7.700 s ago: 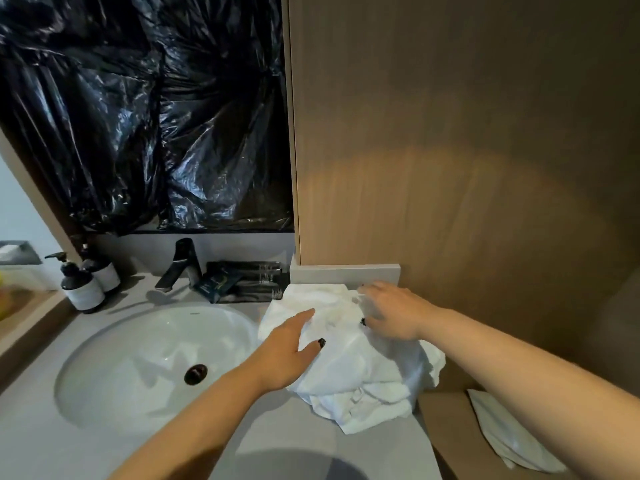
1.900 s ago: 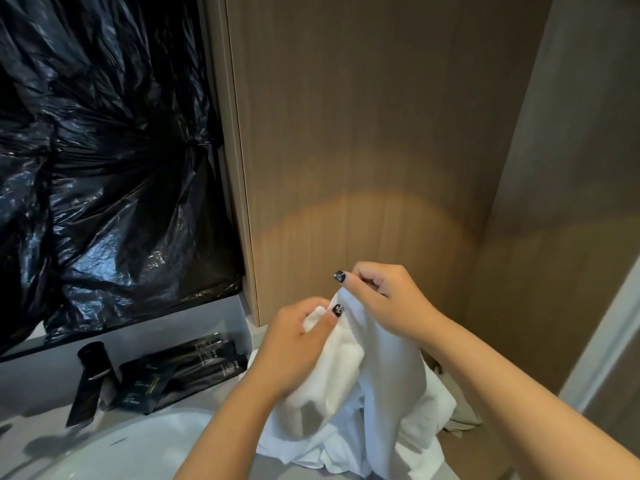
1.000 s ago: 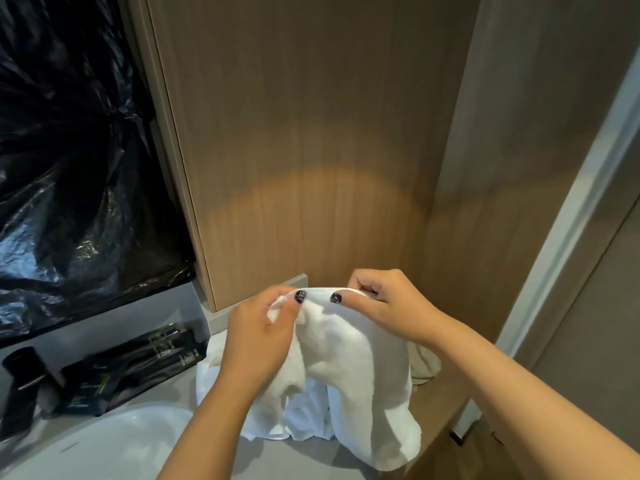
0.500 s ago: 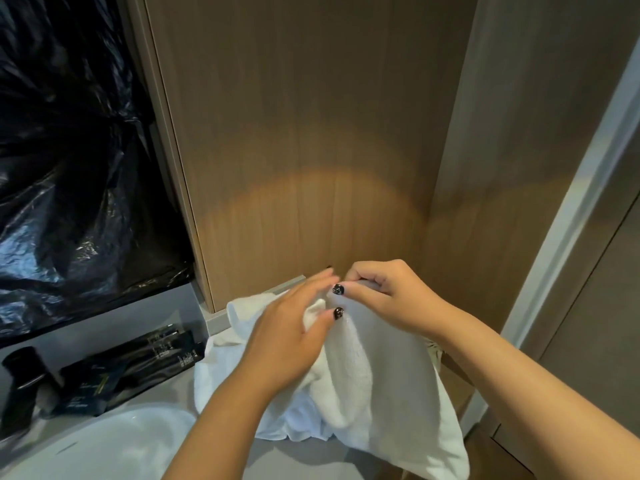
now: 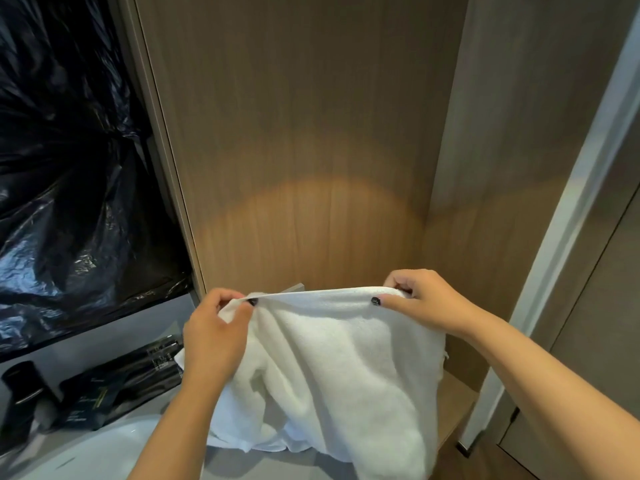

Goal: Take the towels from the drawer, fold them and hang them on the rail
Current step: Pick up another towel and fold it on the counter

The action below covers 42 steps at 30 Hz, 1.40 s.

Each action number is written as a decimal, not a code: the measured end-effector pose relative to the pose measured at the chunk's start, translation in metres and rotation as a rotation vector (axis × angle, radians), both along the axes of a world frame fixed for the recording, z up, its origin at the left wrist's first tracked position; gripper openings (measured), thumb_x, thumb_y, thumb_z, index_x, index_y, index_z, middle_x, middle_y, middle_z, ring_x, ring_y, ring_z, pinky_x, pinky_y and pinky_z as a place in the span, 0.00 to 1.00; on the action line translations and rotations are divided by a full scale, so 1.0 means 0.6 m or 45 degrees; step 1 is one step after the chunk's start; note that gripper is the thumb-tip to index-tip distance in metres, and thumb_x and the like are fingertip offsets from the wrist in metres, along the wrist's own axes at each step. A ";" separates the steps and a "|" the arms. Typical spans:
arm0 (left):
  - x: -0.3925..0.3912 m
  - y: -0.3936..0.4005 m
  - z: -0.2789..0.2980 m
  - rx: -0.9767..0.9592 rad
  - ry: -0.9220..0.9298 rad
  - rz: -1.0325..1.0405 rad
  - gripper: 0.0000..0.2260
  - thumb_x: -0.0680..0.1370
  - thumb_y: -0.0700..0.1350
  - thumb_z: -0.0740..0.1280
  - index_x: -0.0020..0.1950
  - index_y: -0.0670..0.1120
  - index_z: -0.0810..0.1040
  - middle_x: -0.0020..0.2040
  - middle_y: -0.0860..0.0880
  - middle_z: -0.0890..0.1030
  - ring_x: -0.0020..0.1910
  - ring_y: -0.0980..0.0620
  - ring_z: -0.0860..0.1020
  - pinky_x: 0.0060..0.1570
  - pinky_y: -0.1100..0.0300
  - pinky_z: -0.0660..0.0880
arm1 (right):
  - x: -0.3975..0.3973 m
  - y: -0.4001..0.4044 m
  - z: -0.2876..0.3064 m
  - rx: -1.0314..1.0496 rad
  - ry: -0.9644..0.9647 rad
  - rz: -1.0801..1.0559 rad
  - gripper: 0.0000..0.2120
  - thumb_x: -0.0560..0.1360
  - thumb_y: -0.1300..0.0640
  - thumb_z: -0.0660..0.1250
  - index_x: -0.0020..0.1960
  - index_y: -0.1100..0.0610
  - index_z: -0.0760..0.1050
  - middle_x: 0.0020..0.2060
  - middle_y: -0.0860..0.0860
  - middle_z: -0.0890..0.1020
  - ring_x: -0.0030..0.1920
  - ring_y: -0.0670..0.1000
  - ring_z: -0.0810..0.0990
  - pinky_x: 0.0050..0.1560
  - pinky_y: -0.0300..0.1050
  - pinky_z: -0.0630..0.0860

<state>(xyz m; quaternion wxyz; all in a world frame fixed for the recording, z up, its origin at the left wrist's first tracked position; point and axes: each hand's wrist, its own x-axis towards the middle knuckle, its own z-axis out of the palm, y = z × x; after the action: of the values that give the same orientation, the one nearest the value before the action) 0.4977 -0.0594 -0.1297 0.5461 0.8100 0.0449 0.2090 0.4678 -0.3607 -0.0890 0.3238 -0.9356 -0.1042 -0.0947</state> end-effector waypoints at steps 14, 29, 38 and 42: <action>-0.049 -0.073 0.040 -0.424 0.027 -0.342 0.03 0.80 0.45 0.68 0.49 0.47 0.79 0.44 0.43 0.83 0.41 0.48 0.79 0.42 0.51 0.74 | -0.046 0.077 0.046 1.116 0.498 0.283 0.16 0.75 0.76 0.59 0.54 0.64 0.80 0.47 0.62 0.83 0.44 0.55 0.84 0.46 0.45 0.82; -0.104 -0.022 0.069 -0.618 -0.153 -0.477 0.08 0.79 0.38 0.67 0.50 0.47 0.85 0.42 0.46 0.87 0.39 0.55 0.83 0.40 0.67 0.77 | -0.037 0.188 0.048 0.426 -0.317 0.460 0.08 0.76 0.55 0.68 0.40 0.58 0.75 0.35 0.57 0.74 0.35 0.53 0.70 0.36 0.43 0.64; -0.127 0.006 0.076 -0.663 -0.205 -0.433 0.11 0.80 0.36 0.65 0.53 0.48 0.85 0.48 0.47 0.87 0.50 0.48 0.85 0.52 0.55 0.81 | -0.031 0.256 0.035 0.770 -0.352 0.464 0.03 0.74 0.55 0.70 0.42 0.50 0.78 0.35 0.50 0.80 0.34 0.45 0.72 0.34 0.38 0.66; -0.129 0.018 0.076 -0.682 -0.223 -0.456 0.10 0.80 0.37 0.64 0.56 0.45 0.84 0.51 0.48 0.86 0.52 0.50 0.84 0.52 0.58 0.80 | -0.029 0.267 0.035 0.777 -0.357 0.502 0.04 0.75 0.58 0.72 0.44 0.50 0.80 0.38 0.51 0.82 0.35 0.54 0.75 0.35 0.38 0.69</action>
<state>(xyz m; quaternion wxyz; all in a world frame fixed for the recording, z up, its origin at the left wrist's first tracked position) 0.4201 -0.0485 -0.0842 0.7694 0.6117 -0.0919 0.1591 0.4501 -0.2005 -0.0682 0.5818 -0.7363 -0.2923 -0.1841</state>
